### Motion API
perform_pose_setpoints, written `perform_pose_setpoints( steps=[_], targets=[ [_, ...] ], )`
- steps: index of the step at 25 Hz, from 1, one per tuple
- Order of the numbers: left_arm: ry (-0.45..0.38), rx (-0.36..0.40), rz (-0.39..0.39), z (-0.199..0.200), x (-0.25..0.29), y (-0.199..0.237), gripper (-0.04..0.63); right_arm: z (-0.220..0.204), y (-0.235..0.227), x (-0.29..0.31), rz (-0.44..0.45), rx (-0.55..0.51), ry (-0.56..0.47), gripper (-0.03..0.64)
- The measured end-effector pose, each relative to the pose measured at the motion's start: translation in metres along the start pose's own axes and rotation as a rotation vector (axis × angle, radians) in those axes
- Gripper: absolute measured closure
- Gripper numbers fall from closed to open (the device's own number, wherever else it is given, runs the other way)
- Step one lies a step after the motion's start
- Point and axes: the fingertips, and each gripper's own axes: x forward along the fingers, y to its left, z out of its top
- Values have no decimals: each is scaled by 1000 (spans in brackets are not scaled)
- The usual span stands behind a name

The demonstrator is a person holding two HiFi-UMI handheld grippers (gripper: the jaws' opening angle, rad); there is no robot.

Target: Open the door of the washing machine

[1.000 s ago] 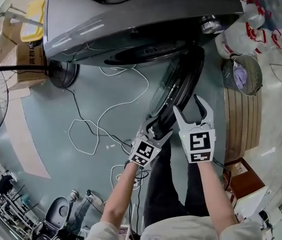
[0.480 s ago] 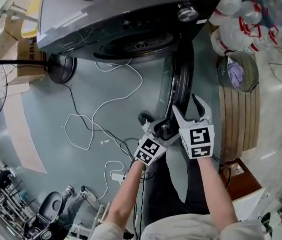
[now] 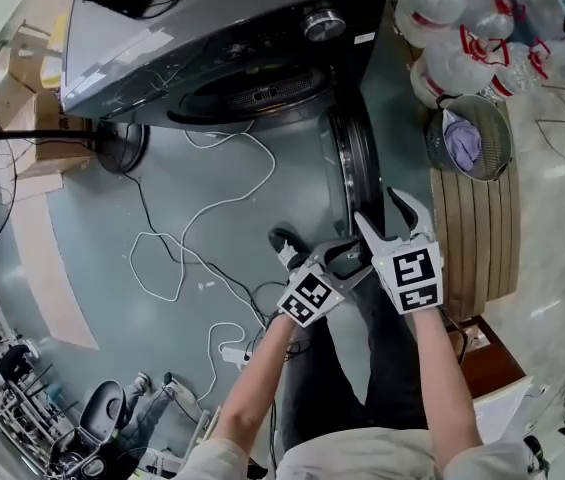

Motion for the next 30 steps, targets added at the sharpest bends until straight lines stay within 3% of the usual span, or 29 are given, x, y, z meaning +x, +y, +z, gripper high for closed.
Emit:
perform_pose_setpoints(
  steps=[2, 3, 6, 12, 19, 25, 30],
  targets=[
    [5, 14, -3, 3, 5, -3, 371, -3, -8, -4, 18, -12, 2, 351],
    [7, 19, 7, 4, 7, -3, 443, -5, -11, -6, 25, -18, 5, 356],
    [6, 13, 57, 11, 12, 5, 483, -9, -22, -14, 39, -32, 11, 394],
    [-15, -29, 193, 30, 17, 43, 485, -9, -54, -29, 21, -49, 4, 422],
    [-110, -86, 339, 62, 11, 73, 485, -11, -92, -39, -11, -142, 30, 429],
    [-146, 23, 419, 87, -4, 90, 485, -7, -130, -38, -83, -236, 68, 426],
    [-174, 70, 402, 108, -24, 100, 521, -8, -161, -35, -159, -271, 127, 419]
  ],
)
